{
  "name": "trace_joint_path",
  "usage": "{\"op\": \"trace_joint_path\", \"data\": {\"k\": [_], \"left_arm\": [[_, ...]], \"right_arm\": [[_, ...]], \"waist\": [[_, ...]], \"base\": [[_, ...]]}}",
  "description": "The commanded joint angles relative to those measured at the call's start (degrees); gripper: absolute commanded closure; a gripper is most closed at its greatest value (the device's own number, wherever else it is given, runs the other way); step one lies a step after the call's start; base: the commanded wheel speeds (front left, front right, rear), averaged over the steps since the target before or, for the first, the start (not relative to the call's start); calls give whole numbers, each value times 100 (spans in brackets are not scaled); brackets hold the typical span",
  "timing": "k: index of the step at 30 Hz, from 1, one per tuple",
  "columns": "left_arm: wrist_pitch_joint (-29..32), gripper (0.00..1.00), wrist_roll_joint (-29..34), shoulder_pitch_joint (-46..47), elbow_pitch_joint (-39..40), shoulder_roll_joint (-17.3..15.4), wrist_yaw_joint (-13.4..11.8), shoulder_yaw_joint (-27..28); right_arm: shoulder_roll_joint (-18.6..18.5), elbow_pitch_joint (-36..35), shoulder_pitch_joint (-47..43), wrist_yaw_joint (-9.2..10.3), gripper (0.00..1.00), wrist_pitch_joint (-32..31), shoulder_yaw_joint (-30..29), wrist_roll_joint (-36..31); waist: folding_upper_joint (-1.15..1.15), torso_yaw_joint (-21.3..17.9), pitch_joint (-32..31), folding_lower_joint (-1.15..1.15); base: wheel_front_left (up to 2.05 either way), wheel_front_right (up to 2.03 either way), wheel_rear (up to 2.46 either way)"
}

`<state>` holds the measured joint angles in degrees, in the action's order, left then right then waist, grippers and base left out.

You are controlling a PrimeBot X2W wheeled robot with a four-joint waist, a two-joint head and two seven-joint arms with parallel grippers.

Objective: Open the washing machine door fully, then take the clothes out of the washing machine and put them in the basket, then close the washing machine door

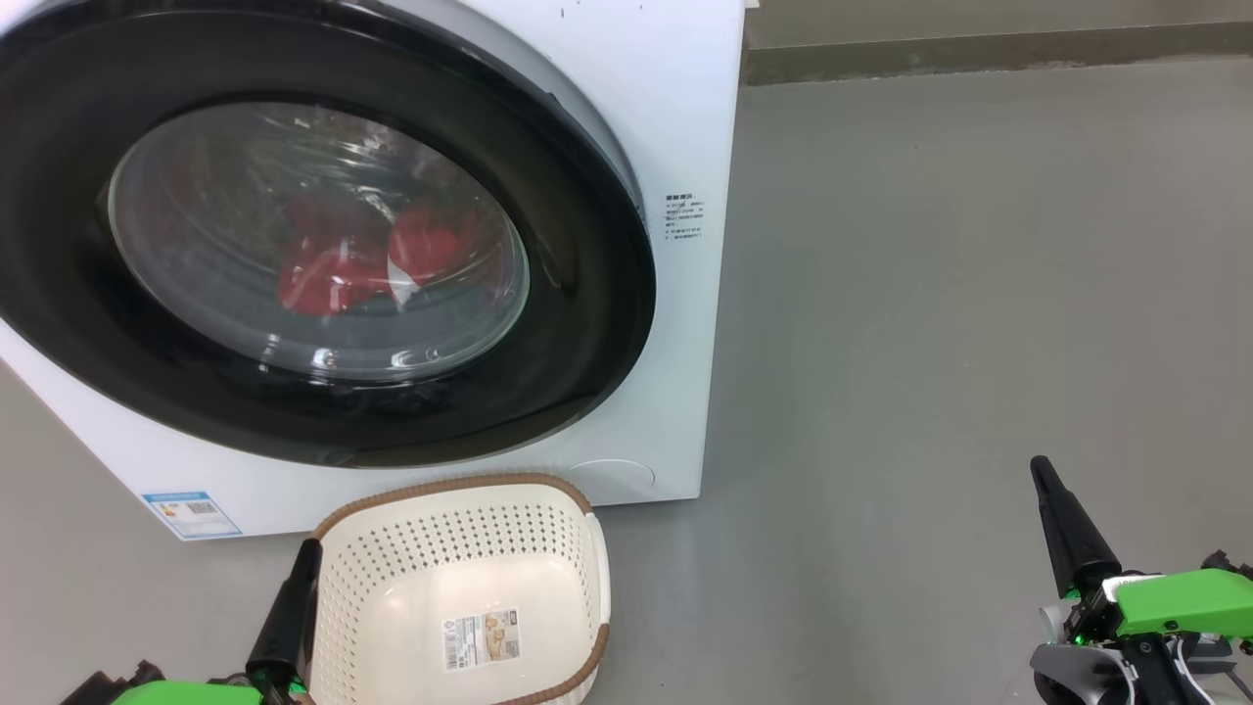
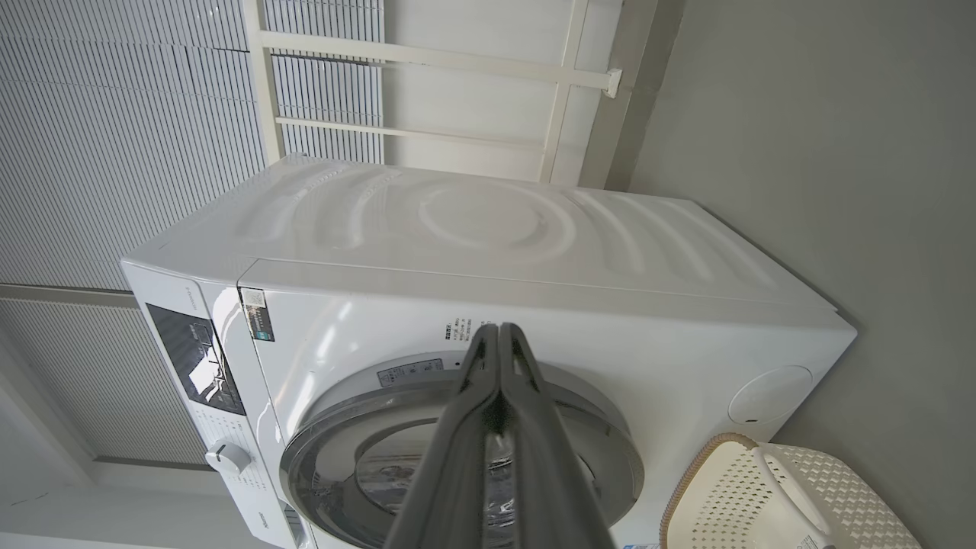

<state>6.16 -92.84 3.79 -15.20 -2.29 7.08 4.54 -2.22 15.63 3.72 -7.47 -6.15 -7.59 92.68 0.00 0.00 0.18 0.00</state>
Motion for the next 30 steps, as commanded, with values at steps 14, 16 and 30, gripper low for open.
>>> {"op": "trace_joint_path", "data": {"k": [14,16,30], "left_arm": [[-114,0,102,-164,-59,6,-3,-24],[-162,0,181,-188,-34,-23,-2,-47],[-409,0,1179,-278,84,-71,3,-42]], "right_arm": [[69,159,-152,0,0,143,135,-107],[63,148,-168,0,0,177,158,-178],[14,135,-216,0,0,412,378,-1056]], "waist": [[0,17,-11,11],[0,22,-5,3],[0,57,3,0]], "base": [[0,0,0],[0,0,0],[0,0,0]]}}
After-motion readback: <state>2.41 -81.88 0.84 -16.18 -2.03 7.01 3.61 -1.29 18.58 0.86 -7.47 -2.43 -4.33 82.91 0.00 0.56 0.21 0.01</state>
